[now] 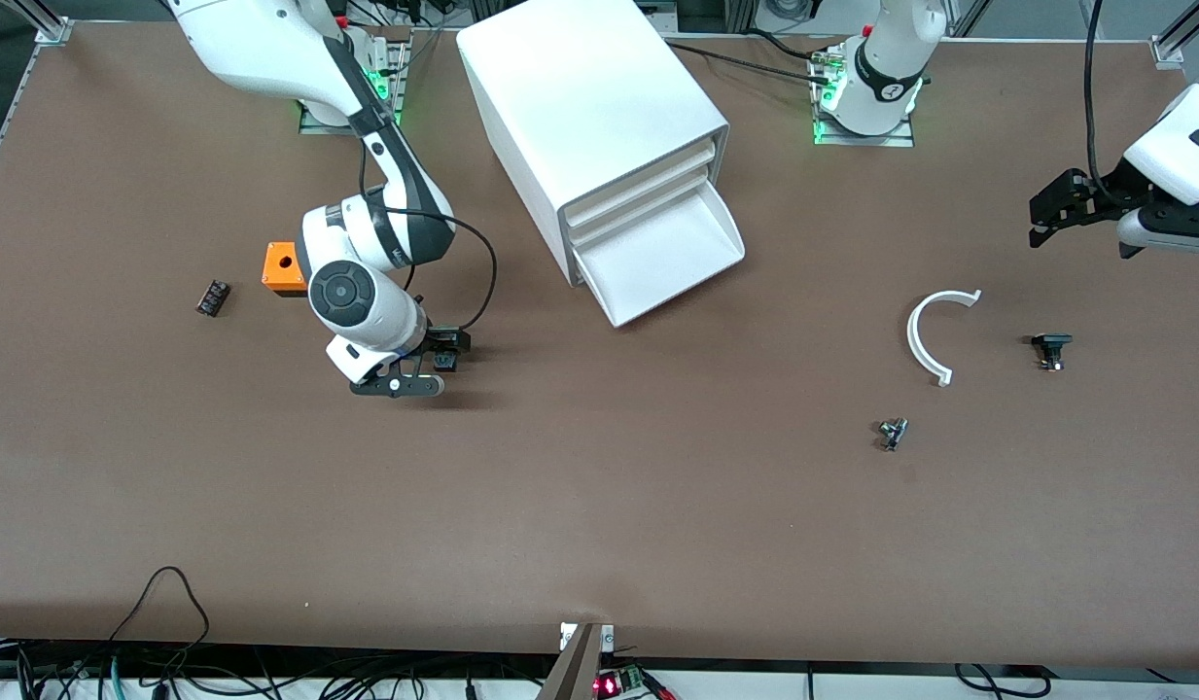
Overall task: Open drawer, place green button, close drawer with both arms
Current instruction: 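Reach the right gripper to the green push button and grasp it, then lift the green button with the right gripper and carry it over the drawer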
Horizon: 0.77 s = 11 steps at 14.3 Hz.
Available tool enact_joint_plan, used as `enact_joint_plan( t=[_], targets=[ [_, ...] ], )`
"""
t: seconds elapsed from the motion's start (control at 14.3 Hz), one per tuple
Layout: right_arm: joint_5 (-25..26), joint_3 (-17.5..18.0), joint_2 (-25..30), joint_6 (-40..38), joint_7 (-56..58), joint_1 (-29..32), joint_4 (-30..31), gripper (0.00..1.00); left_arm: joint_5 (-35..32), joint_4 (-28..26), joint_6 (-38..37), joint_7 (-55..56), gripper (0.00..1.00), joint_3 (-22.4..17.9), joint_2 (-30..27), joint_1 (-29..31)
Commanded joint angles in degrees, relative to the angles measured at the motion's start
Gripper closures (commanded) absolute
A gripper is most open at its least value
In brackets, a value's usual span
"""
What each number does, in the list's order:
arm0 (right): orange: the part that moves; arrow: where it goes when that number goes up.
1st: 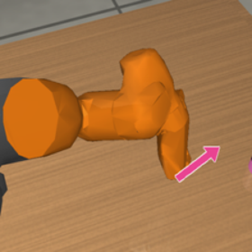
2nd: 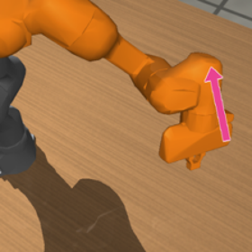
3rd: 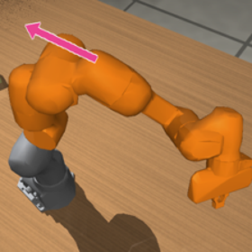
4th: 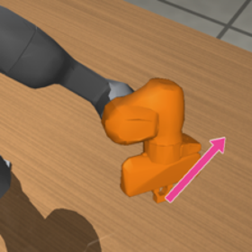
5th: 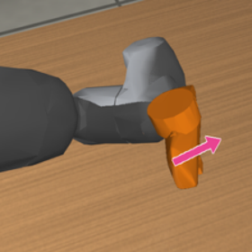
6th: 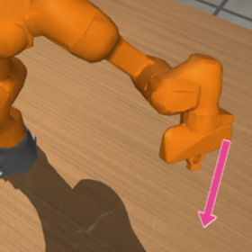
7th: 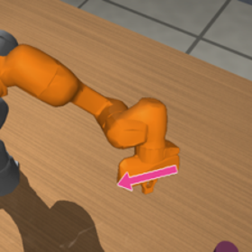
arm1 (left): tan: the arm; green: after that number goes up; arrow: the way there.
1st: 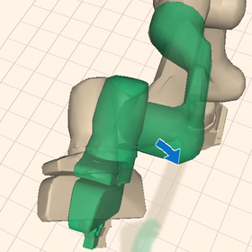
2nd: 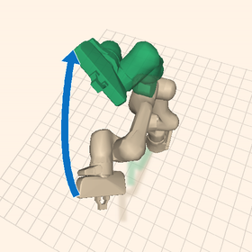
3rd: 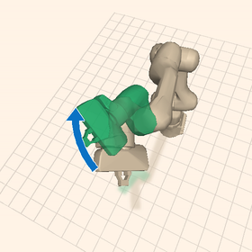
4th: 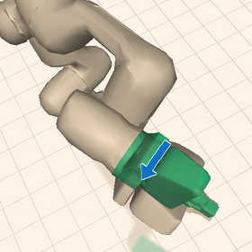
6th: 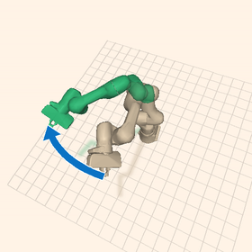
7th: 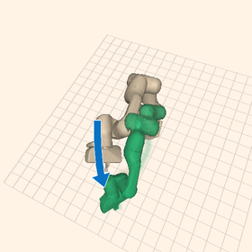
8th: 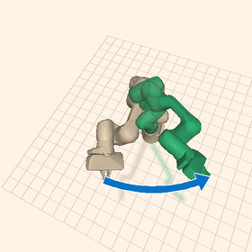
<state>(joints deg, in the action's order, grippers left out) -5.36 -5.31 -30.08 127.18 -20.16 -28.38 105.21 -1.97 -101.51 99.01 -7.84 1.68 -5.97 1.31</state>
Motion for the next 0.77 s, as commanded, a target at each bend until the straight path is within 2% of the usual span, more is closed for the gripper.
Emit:
enact_joint_plan(
  t=[0.0, 0.56, 0.63, 0.7],
  targets=[
    [-0.8, -0.1, -0.7, 1.3, -0.6, -0.3, 0.7, 0.0, -0.6, 2.2, -1.4, 0.1, 0.0, -0.1, 1.1, 0.3],
    [-0.4, 0.1, -4.5, 4.1, 0.0, -1.6, 0.3, 0.0, -0.2, 2.9, -1.2, 0.0, 0.0, -0.7, 1.2, 0.3],
    [-0.4, 0.1, -4.5, 4.2, 0.1, -1.9, 0.3, 0.03, -0.2, 3.0, -1.2, 0.0, 0.0, -0.8, 1.3, 0.3],
    [-0.4, 0.1, -4.5, 4.2, 0.4, -1.9, 0.3, 0.12, -0.2, 3.0, -1.2, 0.0, 0.0, -0.9, 1.3, 0.3]
  ],
)
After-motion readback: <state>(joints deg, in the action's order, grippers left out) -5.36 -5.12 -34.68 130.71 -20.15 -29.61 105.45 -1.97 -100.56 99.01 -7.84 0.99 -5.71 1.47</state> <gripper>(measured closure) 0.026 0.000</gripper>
